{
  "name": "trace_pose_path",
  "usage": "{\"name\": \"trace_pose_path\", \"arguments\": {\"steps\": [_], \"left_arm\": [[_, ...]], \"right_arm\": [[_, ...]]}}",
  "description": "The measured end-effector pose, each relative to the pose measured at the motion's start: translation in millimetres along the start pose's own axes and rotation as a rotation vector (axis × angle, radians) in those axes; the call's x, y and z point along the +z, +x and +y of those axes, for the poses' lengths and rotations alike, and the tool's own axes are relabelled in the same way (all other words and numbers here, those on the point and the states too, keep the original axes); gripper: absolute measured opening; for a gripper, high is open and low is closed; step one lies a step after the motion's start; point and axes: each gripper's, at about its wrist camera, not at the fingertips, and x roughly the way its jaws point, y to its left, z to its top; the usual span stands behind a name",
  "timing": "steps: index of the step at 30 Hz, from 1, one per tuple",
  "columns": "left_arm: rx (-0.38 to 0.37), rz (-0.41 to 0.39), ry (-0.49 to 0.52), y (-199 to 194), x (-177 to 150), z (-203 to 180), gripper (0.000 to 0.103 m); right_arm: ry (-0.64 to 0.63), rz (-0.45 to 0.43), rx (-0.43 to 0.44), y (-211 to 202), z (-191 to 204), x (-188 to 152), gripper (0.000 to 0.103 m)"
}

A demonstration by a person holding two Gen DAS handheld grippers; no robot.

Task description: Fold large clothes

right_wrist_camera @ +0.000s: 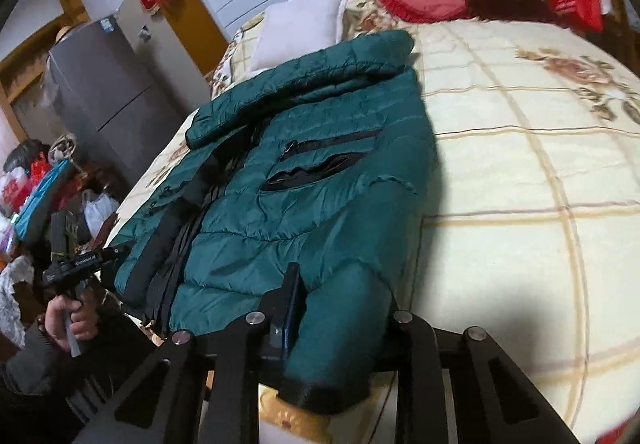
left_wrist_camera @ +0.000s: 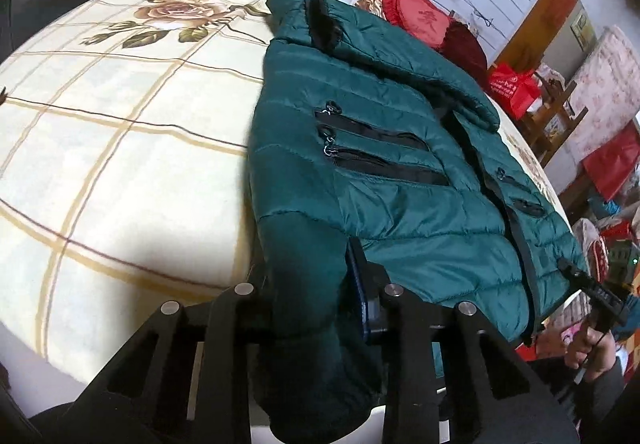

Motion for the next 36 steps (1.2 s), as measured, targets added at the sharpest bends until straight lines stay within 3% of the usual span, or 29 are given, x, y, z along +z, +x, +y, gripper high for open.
{"name": "trace_pose_path", "arguments": {"steps": [6,10,11,12,14,19,27,28,31,33,36], "left_arm": [[0.047,0.019,0.039,-7.9,2.5,4.1,0.026],[0.081,0.028,0.03,-3.5,6.9,5.7,0.043],[0.084,0.026,0.037,-3.0,6.4,4.0,0.045],[0.083,0.026,0.048,-2.1,5.8,1.9,0.047],[0.055,0.032,0.052,-0.5,4.5,2.0,0.057],[-0.014,0.045,0.011,-6.1,-0.8,9.4,0.057],[-0.036,0.016,-0.033,-10.7,-6.5,11.7,0.057],[-0.034,0.015,-0.036,-11.1,-7.4,11.6,0.053],[-0.018,0.021,-0.048,-12.7,-11.2,13.5,0.032],[-0.018,0.02,-0.041,-13.2,-11.5,13.3,0.03],[-0.003,0.016,-0.027,-8.3,-7.5,11.0,0.03]], "right_arm": [[0.047,-0.04,0.076,-25.9,4.2,-19.7,0.022],[0.03,-0.018,0.07,-17.3,7.9,-18.9,0.024],[0.059,-0.004,0.051,-11.9,3.9,-17.8,0.036],[0.088,0.011,0.029,-6.6,-0.3,-17.4,0.063],[0.119,0.017,0.016,0.1,-5.5,-16.5,0.07],[0.06,0.033,0.089,5.3,4.4,-14.3,0.07],[0.098,-0.017,0.075,12.0,4.2,-19.5,0.07],[0.078,-0.008,0.062,13.8,7.3,-18.5,0.07],[0.057,0.005,0.087,6.3,4.6,-17.2,0.054],[0.053,-0.012,0.103,1.0,4.1,-15.4,0.047],[0.053,0.02,0.073,6.3,0.5,-16.9,0.046]]}}
